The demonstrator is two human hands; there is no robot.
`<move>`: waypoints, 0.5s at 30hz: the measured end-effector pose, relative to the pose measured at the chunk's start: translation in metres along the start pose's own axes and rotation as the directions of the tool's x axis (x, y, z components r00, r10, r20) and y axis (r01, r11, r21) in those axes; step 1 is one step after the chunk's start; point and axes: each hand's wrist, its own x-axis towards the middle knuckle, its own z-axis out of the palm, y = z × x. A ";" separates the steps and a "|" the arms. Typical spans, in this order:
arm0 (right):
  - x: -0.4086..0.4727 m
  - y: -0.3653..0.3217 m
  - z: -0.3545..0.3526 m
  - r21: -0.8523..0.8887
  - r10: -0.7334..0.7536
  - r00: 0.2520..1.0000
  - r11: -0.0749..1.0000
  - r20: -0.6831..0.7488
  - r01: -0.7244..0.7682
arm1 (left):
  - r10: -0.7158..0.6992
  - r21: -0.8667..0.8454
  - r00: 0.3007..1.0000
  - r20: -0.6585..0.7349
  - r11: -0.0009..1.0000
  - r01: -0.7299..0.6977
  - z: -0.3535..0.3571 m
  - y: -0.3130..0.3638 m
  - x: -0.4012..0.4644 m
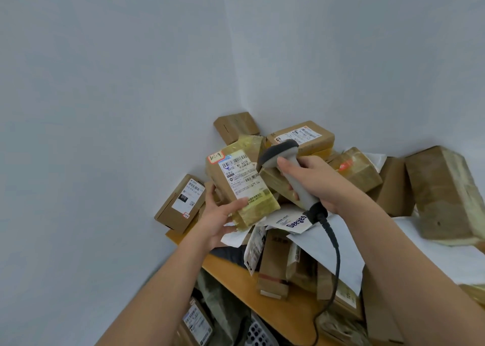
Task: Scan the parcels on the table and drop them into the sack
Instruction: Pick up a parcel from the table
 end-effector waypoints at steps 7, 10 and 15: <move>-0.026 -0.043 0.005 0.009 -0.076 0.996 0.997 0.053 0.076 | -0.047 -0.089 0.993 -0.112 0.995 0.037 -0.025 0.001 -0.001; -0.040 -0.059 0.006 0.095 -0.073 0.994 0.993 0.081 0.065 | -0.059 -0.137 0.982 -0.179 0.990 0.034 -0.036 -0.001 -0.001; -0.054 -0.074 0.006 0.144 -0.107 0.986 0.986 0.127 0.088 | -0.073 -0.150 0.962 -0.264 0.988 0.034 -0.053 -0.004 -0.001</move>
